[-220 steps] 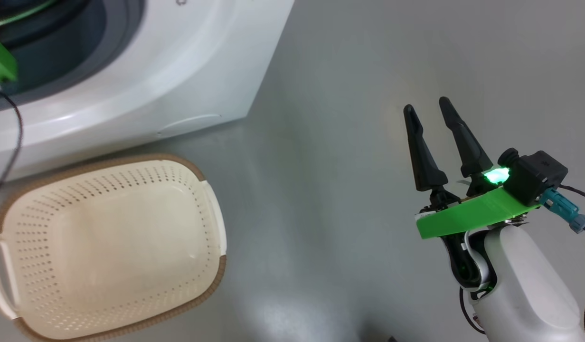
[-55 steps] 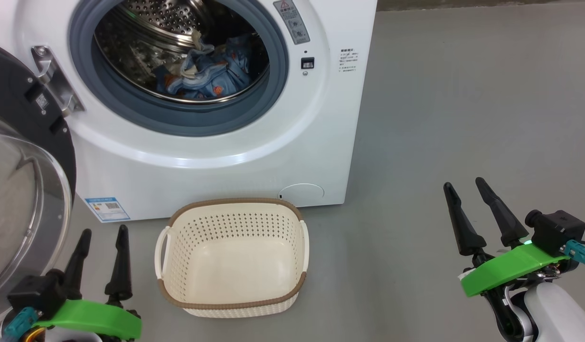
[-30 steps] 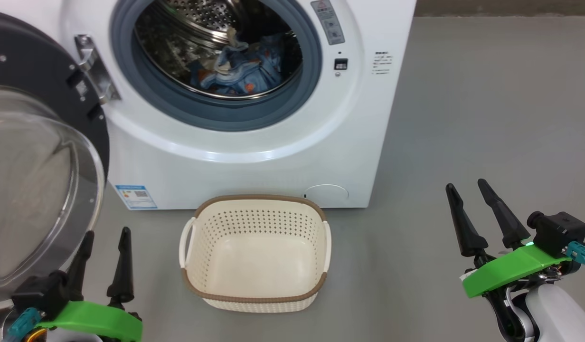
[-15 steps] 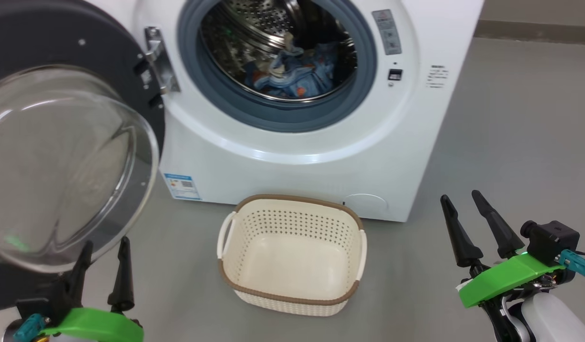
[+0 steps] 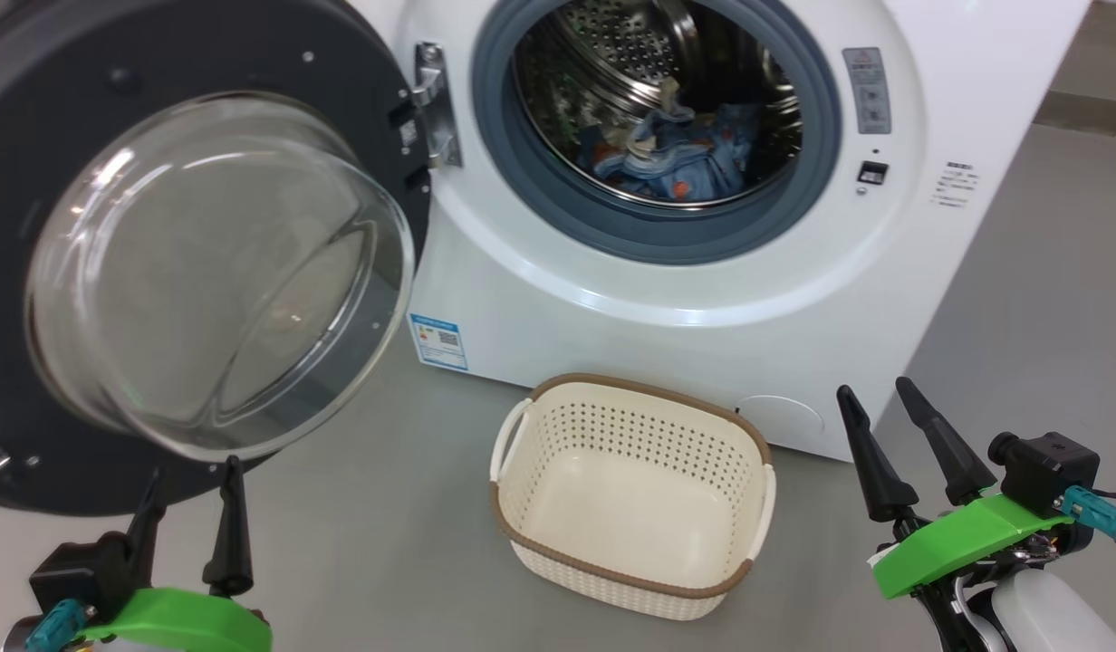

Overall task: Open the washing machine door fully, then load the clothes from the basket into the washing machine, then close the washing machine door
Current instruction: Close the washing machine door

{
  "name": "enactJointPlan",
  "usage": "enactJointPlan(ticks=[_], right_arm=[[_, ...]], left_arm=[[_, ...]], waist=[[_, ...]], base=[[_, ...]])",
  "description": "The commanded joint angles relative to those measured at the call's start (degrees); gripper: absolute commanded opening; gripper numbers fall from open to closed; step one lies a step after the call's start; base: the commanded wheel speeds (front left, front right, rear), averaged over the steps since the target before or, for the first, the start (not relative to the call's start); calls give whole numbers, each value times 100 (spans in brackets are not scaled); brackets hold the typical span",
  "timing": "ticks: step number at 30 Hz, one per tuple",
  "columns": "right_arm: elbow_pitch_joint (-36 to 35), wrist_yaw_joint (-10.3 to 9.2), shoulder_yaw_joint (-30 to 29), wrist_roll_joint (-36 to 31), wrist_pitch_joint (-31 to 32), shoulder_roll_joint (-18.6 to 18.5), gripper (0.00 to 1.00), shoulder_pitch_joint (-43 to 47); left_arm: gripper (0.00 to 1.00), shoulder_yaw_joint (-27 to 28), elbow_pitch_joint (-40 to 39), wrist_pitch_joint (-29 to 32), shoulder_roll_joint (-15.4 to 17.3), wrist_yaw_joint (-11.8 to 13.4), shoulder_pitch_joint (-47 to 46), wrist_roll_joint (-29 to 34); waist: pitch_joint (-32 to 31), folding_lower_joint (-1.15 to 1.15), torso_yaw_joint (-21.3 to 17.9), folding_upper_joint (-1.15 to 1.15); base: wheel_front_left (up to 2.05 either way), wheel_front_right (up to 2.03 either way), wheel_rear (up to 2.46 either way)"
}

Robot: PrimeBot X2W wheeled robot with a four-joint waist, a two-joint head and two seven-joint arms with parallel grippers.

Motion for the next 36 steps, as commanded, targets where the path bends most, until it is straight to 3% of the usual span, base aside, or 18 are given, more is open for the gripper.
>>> enactJointPlan(ticks=[1,17,36], right_arm=[[-110,32,111,57,-47,-68,100,-41],[-96,32,87,59,-47,-36,100,-52],[-82,32,142,96,-47,-62,100,-71]], left_arm=[[100,232,-150,-37,184,35,-95,4],[100,216,-188,-50,200,76,-44,-45],[100,185,-181,-75,216,123,-18,-74]], waist=[[-44,0,170,0],[-27,0,645,0],[-33,0,737,0]], base=[[0,0,0],[0,0,0],[0,0,0]])
